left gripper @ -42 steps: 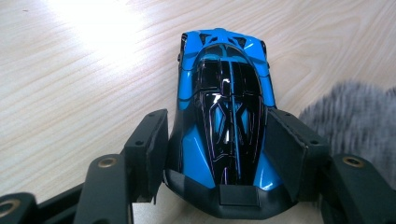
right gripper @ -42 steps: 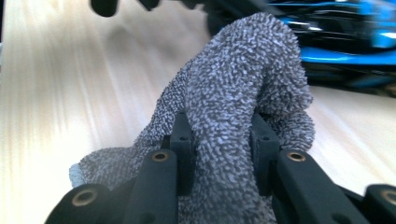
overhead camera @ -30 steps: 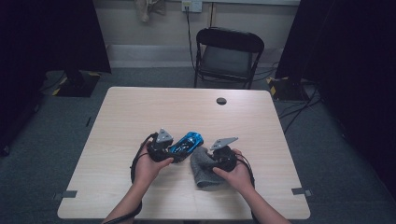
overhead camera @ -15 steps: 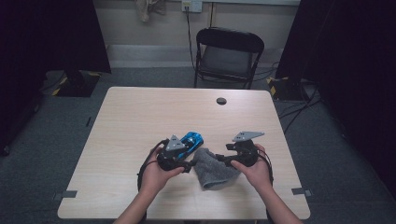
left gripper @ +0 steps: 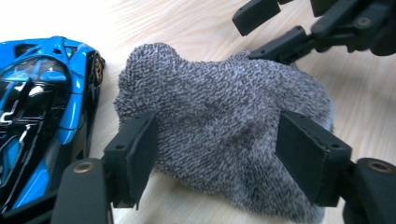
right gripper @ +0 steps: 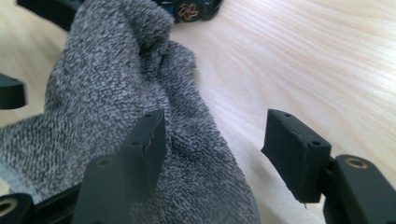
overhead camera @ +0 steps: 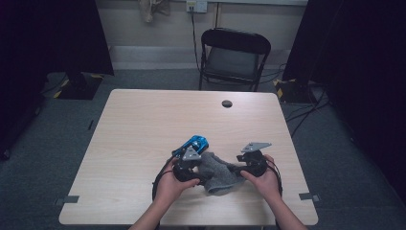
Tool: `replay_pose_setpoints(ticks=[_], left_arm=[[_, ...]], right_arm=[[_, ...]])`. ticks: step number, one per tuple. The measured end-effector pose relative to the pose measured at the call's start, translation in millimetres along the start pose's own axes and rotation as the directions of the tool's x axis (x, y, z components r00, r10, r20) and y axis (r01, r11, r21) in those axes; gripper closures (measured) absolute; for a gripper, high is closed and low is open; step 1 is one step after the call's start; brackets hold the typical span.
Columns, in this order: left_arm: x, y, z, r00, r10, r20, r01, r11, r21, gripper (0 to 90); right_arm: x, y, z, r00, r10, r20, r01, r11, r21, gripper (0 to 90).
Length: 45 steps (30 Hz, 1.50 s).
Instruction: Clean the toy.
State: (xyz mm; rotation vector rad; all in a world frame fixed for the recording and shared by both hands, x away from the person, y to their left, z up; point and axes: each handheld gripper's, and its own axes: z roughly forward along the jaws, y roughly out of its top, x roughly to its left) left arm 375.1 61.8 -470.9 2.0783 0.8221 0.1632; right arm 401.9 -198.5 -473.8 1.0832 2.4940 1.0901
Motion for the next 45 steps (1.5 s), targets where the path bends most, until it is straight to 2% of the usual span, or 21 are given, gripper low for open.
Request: replay_pose_setpoints(ticks=[5,9,11,14,17,19,23,25,27,31,34,37,39,40,41,43,45], left_arm=[[-0.7,0.1,7.9,0.9999,-0.010,0.001,0.010,0.9999,-0.006,25.1],[-1.3,-0.1,12.2,0.9999,-0.014,-0.003,0.014,0.9999,-0.003,21.2],[-0.1,0.4,12.1,0.9999,-0.012,-0.002,0.012,0.9999,0.000,20.5],[1.0,0.4,9.6,0.9999,-0.012,-0.008,0.012,0.9999,-0.002,20.1],[1.3,-0.4,8.0,0.9997,-0.017,-0.017,0.016,0.9998,-0.009,19.7],[0.7,-0.4,8.5,0.9998,-0.010,-0.020,0.009,0.9999,-0.010,19.2],[-0.1,-1.6,14.2,0.9995,-0.025,-0.021,0.025,0.9996,-0.010,17.8],[-0.6,-2.6,16.7,0.9992,-0.025,-0.029,0.025,0.9997,-0.007,16.2],[-1.3,-4.0,19.6,0.9993,-0.023,-0.030,0.023,0.9997,0.006,15.7],[-1.5,-6.3,24.7,0.9990,-0.029,-0.034,0.030,0.9994,0.016,15.4],[-1.6,-8.4,28.5,0.9991,-0.024,-0.034,0.025,0.9995,0.022,15.3],[-2.4,-9.6,30.3,0.9989,0.003,-0.046,-0.001,0.9994,0.034,15.7],[-3.6,-9.2,30.6,0.9972,0.036,-0.065,-0.033,0.9982,0.049,18.0],[-4.5,-9.2,30.6,0.9962,0.059,-0.064,-0.056,0.9969,0.055,22.1],[-5.4,-9.0,30.2,0.9963,0.064,-0.057,-0.061,0.9966,0.056,26.6],[-6.4,-9.0,29.0,0.9959,0.077,-0.047,-0.074,0.9956,0.057,35.9],[-6.6,-8.9,28.3,0.9971,0.074,-0.019,-0.073,0.9960,0.052,52.0]], right_arm=[[7.8,-5.1,4.9,0.9997,-0.008,-0.024,0.009,1.000,0.007,37.7],[15.3,-6.3,10.4,0.9983,-0.012,-0.057,0.012,1.000,0.004,37.6],[21.7,-6.4,14.0,0.9961,-0.012,-0.087,0.012,1.000,0.008,37.8],[27.3,-5.7,15.5,0.9953,-0.034,-0.091,0.035,0.999,0.014,37.3],[22.0,-2.9,11.4,0.9960,-0.002,-0.090,0.001,1.000,-0.011,33.0],[16.6,0.0,7.6,0.9976,0.017,-0.067,-0.019,0.999,-0.028,31.8],[13.3,1.4,8.3,0.9982,0.012,-0.059,-0.012,1.000,-0.009,33.2],[16.9,-1.7,13.7,0.9973,0.002,-0.073,-0.001,1.000,0.009,34.4],[19.7,-4.5,18.4,0.9978,-0.007,-0.066,0.009,1.000,0.027,34.2],[16.7,-5.8,19.9,0.9975,0.013,-0.069,-0.012,1.000,0.019,33.6],[17.1,-5.5,20.0,0.9976,-0.004,-0.069,0.006,1.000,0.022,34.5],[18.7,-5.6,20.7,0.9979,-0.017,-0.063,0.019,1.000,0.019,34.5],[19.3,-5.8,21.0,0.9981,-0.024,-0.057,0.025,1.000,0.018,34.6],[19.4,-5.6,21.1,0.9982,-0.019,-0.057,0.020,1.000,0.018,34.5],[19.2,-5.4,21.2,0.9982,-0.017,-0.058,0.018,1.000,0.018,34.5],[19.2,-4.8,21.6,0.9983,-0.014,-0.056,0.015,1.000,0.020,34.3],[19.1,-3.2,22.6,0.9984,-0.015,-0.055,0.016,1.000,0.024,34.3]])
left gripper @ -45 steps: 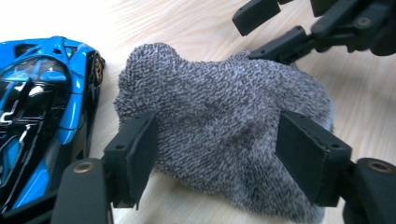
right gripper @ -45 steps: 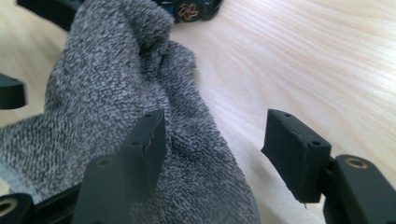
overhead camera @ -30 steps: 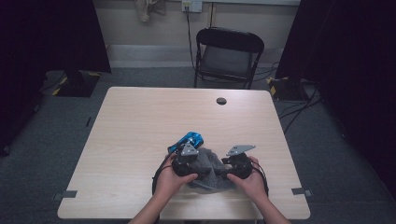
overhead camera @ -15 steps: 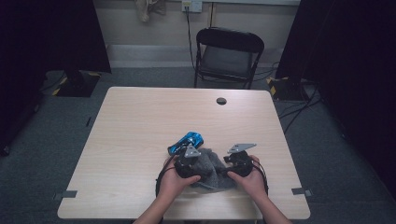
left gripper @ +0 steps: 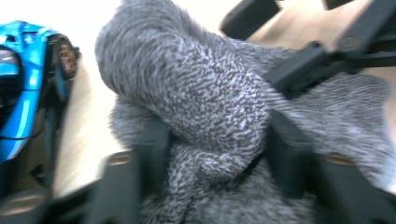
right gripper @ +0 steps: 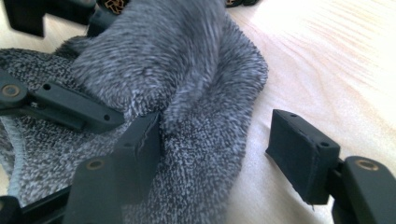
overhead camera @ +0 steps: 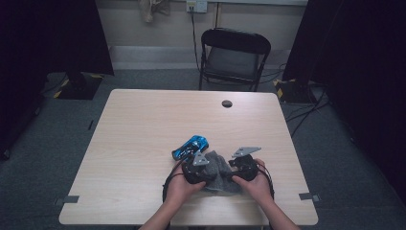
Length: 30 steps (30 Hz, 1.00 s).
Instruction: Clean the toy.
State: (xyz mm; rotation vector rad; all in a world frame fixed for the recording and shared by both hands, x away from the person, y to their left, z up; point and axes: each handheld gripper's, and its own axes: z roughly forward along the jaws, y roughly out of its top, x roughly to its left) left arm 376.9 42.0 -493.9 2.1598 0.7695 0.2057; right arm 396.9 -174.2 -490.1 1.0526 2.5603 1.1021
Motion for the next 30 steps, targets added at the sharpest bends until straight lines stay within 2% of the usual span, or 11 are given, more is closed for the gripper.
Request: replay_pose_setpoints(ticks=[3,5,7,10,13,16,21,24,25,26,30], left_arm=[[-1.5,2.1,-2.0,0.9998,-0.005,0.022,0.004,0.9999,0.016,66.5],[0.1,3.4,-7.7,0.9996,-0.006,0.029,0.005,0.9996,0.029,69.6],[3.6,4.7,-15.9,0.9998,0.002,0.017,-0.002,0.9996,0.029,71.3],[15.7,6.1,-34.5,0.9997,-0.023,0.008,0.023,0.9997,-0.004,71.8],[27.2,7.3,-55.2,0.9986,-0.051,0.010,0.051,0.9983,-0.026,71.9],[35.7,6.7,-76.2,0.9985,-0.054,0.009,0.055,0.9973,-0.050,71.9],[47.8,-6.4,-100.8,0.9963,-0.085,0.005,0.085,0.9945,-0.060,71.7],[55.1,-21.5,-116.5,0.9959,-0.090,-0.007,0.090,0.9948,-0.048,71.6],[55.1,-21.5,-116.5,0.9959,-0.090,-0.007,0.090,0.9948,-0.048,71.6],[56.8,-24.7,-120.5,0.9957,-0.092,-0.013,0.091,0.9947,-0.049,71.6],[67.2,-41.0,-134.4,0.9940,-0.107,-0.024,0.106,0.9934,-0.044,71.6]], right_arm=[[0.1,4.2,1.4,1.0000,0.000,0.008,-0.001,1.000,0.014,32.9],[-0.3,6.6,1.0,0.9999,-0.001,0.010,0.001,1.000,0.013,30.1],[-1.7,10.6,-1.7,1.0000,-0.002,0.008,0.002,1.000,0.000,29.4],[-4.9,18.7,-7.8,1.0000,-0.002,-0.003,0.002,1.000,-0.025,28.4],[-8.1,31.8,-14.1,0.9999,-0.006,0.015,0.007,0.999,-0.041,27.5],[-9.3,43.2,-14.8,0.9995,-0.003,0.030,0.004,0.999,-0.049,27.1],[-2.7,62.5,-0.6,0.9992,-0.024,0.032,0.025,0.999,-0.044,25.5],[3.5,74.5,11.0,0.9993,-0.031,0.023,0.032,0.998,-0.046,23.3],[3.5,74.5,11.0,0.9993,-0.031,0.023,0.032,0.998,-0.046,23.3],[6.9,82.6,19.7,0.9998,-0.020,-0.005,0.019,0.999,-0.046,22.1],[17.1,97.7,37.2,0.9985,-0.023,-0.050,0.020,0.998,-0.056,22.5]])
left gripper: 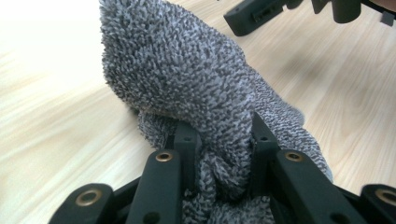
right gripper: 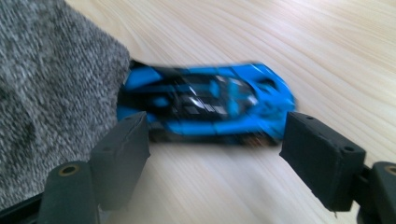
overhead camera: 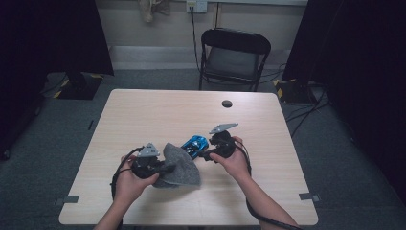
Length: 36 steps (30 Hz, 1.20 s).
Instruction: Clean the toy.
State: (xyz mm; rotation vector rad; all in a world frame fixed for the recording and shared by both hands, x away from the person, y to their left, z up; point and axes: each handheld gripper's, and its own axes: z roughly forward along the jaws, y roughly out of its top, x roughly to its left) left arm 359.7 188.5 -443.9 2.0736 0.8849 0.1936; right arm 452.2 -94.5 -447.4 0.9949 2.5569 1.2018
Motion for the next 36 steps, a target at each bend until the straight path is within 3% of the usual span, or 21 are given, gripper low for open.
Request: replay_pose_setpoints(ticks=[7,10,13,15,19,22,26,31,36], left_arm=[[23.4,-31.4,-28.7,0.9959,-0.071,-0.056,0.071,0.9975,-0.007,71.5],[35.3,-41.6,-39.9,0.9907,-0.092,-0.101,0.094,0.9953,0.022,71.5],[41.9,-49.1,-41.8,0.9841,-0.129,-0.122,0.131,0.9913,0.010,71.1],[41.1,-49.1,-35.6,0.9850,-0.122,-0.122,0.124,0.9921,0.015,70.6],[34.2,-39.8,-13.2,0.9879,-0.101,-0.118,0.103,0.9945,0.015,69.8],[30.6,-31.0,7.5,0.9886,-0.091,-0.120,0.095,0.9952,0.024,69.0],[24.6,-22.2,30.0,0.9922,-0.084,-0.092,0.087,0.9957,0.031,67.9],[16.5,-14.9,42.8,0.9966,-0.061,-0.054,0.064,0.9965,0.053,67.9],[11.2,-15.7,46.8,0.9970,-0.076,-0.011,0.077,0.9958,0.050,69.1]], right_arm=[[10.7,17.9,33.0,0.9999,-0.015,-0.004,0.015,1.000,0.027,20.8],[12.7,21.0,43.6,0.9999,-0.015,-0.001,0.015,0.999,0.040,19.6],[17.0,22.0,52.0,0.9994,-0.035,0.005,0.034,0.998,0.054,19.7],[19.7,21.2,55.3,0.9971,-0.068,0.035,0.065,0.996,0.063,18.8],[19.1,20.6,56.9,0.9954,-0.080,0.053,0.076,0.994,0.080,14.2],[18.3,18.4,56.7,0.9923,-0.113,0.050,0.109,0.991,0.083,14.3],[18.7,16.7,56.9,0.9917,-0.118,0.050,0.114,0.991,0.072,13.8],[22.2,15.2,57.4,0.9904,-0.127,0.054,0.124,0.990,0.067,12.5],[22.5,12.8,57.6,0.9905,-0.125,0.057,0.122,0.991,0.047,12.2]])
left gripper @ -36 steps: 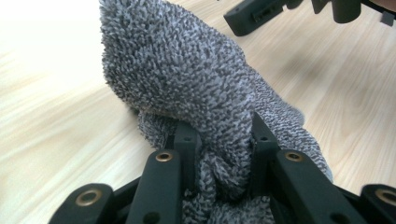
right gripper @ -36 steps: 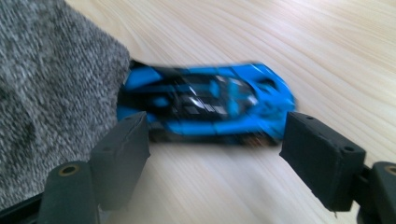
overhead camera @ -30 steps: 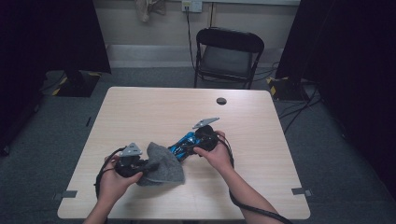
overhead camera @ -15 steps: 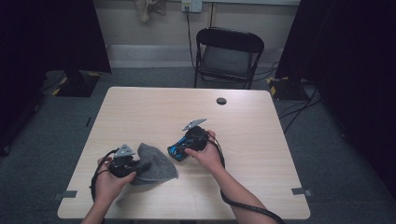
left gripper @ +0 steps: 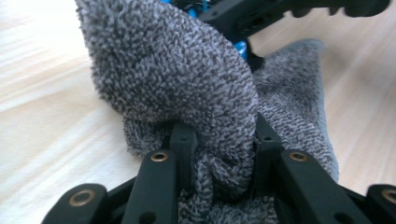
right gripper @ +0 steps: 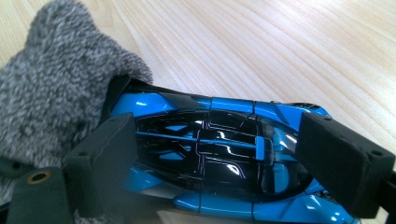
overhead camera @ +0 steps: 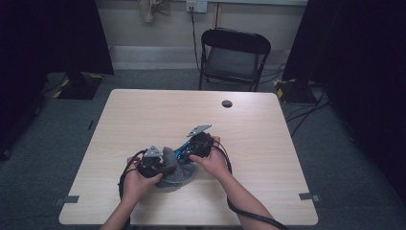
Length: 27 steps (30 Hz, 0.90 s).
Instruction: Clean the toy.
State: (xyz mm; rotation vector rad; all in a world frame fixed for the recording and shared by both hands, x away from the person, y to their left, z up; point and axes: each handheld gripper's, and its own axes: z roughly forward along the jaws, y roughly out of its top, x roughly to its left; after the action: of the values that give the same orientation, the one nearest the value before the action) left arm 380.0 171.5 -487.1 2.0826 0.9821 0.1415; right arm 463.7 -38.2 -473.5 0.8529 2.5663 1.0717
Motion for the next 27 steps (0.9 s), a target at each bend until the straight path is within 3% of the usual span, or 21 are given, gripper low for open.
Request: replay_pose_setpoints(ticks=[6,9,13,16,20,24,27], left_arm=[[-16.4,0.2,5.7,0.9977,0.020,0.065,-0.021,0.9997,0.013,69.6],[-26.3,0.8,9.9,0.9930,0.023,0.116,-0.025,0.9996,0.016,69.5],[-31.0,1.8,5.8,0.9920,0.026,0.124,-0.028,0.9995,0.016,69.1],[-25.8,2.5,-7.4,0.9944,0.014,0.105,-0.015,0.9999,0.004,68.9],[-11.4,1.5,-24.9,0.9990,-0.001,0.045,0.002,0.9997,-0.024,68.6],[4.8,-1.4,-39.9,0.9989,-0.047,0.003,0.047,0.9971,-0.059,68.2],[17.4,-4.0,-47.0,0.9955,-0.083,-0.047,0.078,0.9922,-0.098,67.7]], right_arm=[[0.8,-0.5,0.2,1.0000,0.004,0.002,-0.004,1.000,-0.006,12.1],[1.0,-1.5,0.1,1.0000,0.006,0.002,-0.006,1.000,-0.014,12.1],[-1.5,-3.4,0.2,0.9998,0.020,-0.004,-0.020,0.999,-0.029,12.0],[-5.4,-4.8,0.2,0.9989,0.046,-0.012,-0.047,0.998,-0.038,12.0],[-9.2,-5.2,0.3,0.9977,0.065,-0.022,-0.065,0.997,-0.040,11.9],[-10.2,-4.7,0.3,0.9975,0.068,-0.022,-0.068,0.997,-0.034,11.8],[-10.2,-4.6,0.3,0.9974,0.068,-0.022,-0.069,0.997,-0.033,11.8]])
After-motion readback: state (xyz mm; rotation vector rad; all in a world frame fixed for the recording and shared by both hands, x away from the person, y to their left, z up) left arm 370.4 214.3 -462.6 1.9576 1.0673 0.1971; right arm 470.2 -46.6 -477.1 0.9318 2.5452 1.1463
